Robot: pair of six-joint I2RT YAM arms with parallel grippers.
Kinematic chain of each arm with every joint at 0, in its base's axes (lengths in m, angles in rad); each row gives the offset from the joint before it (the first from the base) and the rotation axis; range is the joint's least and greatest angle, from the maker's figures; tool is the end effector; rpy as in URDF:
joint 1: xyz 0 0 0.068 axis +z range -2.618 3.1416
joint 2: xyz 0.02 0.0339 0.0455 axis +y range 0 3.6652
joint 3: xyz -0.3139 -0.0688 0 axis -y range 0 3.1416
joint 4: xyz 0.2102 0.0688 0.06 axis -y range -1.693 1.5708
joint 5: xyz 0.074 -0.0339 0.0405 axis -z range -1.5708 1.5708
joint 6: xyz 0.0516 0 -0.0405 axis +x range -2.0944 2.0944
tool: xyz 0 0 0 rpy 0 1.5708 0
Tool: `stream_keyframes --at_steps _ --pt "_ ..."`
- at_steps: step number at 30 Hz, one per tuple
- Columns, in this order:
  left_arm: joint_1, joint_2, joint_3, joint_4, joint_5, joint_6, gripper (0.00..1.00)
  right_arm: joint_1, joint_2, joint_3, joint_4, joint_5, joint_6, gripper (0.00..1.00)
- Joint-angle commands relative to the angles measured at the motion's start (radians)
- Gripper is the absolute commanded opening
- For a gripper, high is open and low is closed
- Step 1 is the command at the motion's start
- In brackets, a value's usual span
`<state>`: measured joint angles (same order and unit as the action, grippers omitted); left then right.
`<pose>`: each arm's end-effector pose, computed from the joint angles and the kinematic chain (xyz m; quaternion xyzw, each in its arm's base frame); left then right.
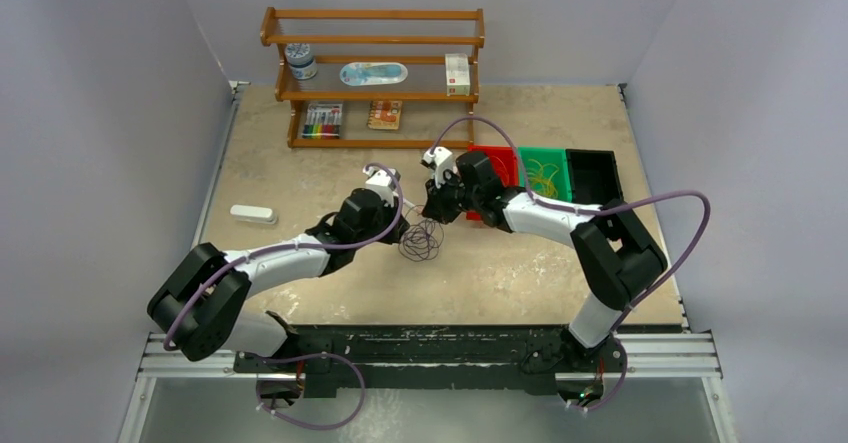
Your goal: Untangle the cables
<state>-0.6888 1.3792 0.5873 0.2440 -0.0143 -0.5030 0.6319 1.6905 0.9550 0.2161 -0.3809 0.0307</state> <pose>0.1995 -0.1633 0.2488 0.0774 0.8686 -0.2695 0.4086 0.2787 0.2278 0.2681 -0.3422 0.7831 0.3151 0.4127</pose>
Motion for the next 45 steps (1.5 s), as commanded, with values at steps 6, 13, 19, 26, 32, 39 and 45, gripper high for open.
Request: stream_keyframes --at_steps 6,13,19,26,32,39,45 --pt "-0.004 0.035 0.056 0.087 -0.055 -0.004 0.38 -0.005 -0.037 -0.029 0.102 0.096 0.237 0.00" --pt "-0.005 0.133 0.108 0.129 -0.096 -0.030 0.56 -0.005 -0.044 -0.054 0.137 0.099 0.310 0.00" --pt "-0.009 0.214 0.135 0.101 -0.151 -0.046 0.56 -0.005 -0.152 -0.081 0.146 0.129 0.326 0.00" --pt "-0.044 0.273 0.104 0.122 -0.170 -0.056 0.56 -0.014 -0.359 -0.080 0.132 0.225 0.350 0.00" --pt "-0.063 0.293 0.074 0.136 -0.185 -0.076 0.52 -0.030 -0.505 -0.064 0.096 0.323 0.356 0.00" --pt "-0.064 0.292 0.053 0.135 -0.201 -0.079 0.47 -0.038 -0.631 0.003 0.007 0.436 0.311 0.00" --pt "-0.063 0.296 0.043 0.135 -0.214 -0.081 0.35 -0.039 -0.700 0.097 -0.058 0.500 0.266 0.00"
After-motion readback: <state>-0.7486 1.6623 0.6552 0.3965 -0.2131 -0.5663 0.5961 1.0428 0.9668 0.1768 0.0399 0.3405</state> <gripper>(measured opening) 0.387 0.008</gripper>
